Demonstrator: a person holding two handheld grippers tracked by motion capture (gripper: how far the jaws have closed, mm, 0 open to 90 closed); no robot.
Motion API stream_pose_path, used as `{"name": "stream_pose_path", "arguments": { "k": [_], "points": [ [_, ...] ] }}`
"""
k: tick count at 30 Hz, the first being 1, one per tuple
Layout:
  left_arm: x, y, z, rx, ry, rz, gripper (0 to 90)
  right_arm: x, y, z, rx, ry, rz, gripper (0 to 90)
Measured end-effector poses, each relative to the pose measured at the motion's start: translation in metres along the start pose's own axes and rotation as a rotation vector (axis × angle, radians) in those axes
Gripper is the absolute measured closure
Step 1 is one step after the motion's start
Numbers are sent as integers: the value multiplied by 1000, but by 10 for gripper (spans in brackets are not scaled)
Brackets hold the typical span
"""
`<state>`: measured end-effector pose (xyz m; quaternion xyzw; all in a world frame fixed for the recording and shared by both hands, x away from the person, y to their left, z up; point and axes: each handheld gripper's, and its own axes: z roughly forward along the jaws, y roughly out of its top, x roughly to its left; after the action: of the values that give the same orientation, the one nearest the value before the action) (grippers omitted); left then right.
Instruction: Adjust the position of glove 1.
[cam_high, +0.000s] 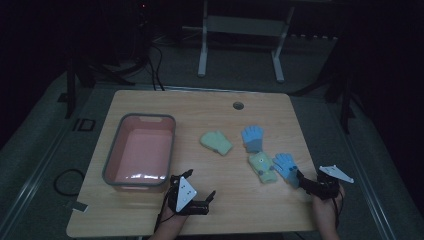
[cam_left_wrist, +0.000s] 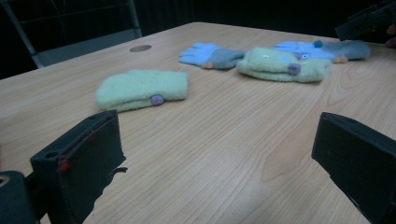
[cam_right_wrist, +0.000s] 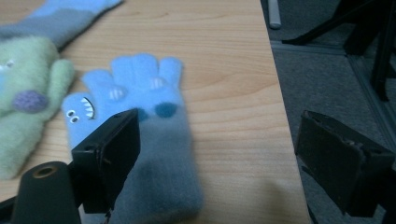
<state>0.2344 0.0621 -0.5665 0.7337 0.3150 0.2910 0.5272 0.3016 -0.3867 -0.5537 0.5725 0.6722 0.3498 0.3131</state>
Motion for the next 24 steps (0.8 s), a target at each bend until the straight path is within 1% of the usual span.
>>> {"name": "stream_pose_path", "arguments": {
  "k": [2, 5, 6, 9, 10, 11, 13, 14, 16, 18, 19, 20, 22, 24],
  "points": [
    [0, 0, 0, -1, 0, -5, 21, 1, 0, 0, 12, -3, -11, 141],
    [0, 0, 0, -2, 1, -4, 21, 1, 0, 0, 23, 7, -15, 142],
    [0, 0, 0, -5, 2, -3, 21, 1, 0, 1, 49, 29, -22, 155],
    [0, 0, 0, -6, 0, -4, 21, 2, -1, 1, 48, 40, -32, 155],
    [0, 0, 0, -6, 0, -6, 21, 2, -1, 1, 48, 40, -32, 155],
    [0, 0, 0, -7, 0, -5, 21, 1, -1, 0, 61, 58, -23, 155],
    [0, 0, 0, -10, 0, -7, 21, 1, -1, 0, 68, 65, -16, 154],
    [0, 0, 0, -11, 0, -7, 21, 2, 1, 0, 83, 76, -9, 142],
    [0, 0, 0, -10, -2, -2, 21, 3, 3, 0, 98, 60, -20, 133],
    [0, 0, 0, -10, -1, -1, 21, 5, 5, -1, 109, 73, -28, 118],
    [0, 0, 0, -10, -1, -1, 21, 6, 6, -2, 110, 70, -35, 120],
    [0, 0, 0, -11, 1, -1, 21, 7, 8, -2, 115, 76, -48, 134],
    [0, 0, 0, -12, 1, -1, 21, 10, 11, -3, 133, 109, -66, 157],
    [0, 0, -1, -14, 0, -5, 21, 13, 13, -6, 138, 120, -79, 165]
  ]
}}
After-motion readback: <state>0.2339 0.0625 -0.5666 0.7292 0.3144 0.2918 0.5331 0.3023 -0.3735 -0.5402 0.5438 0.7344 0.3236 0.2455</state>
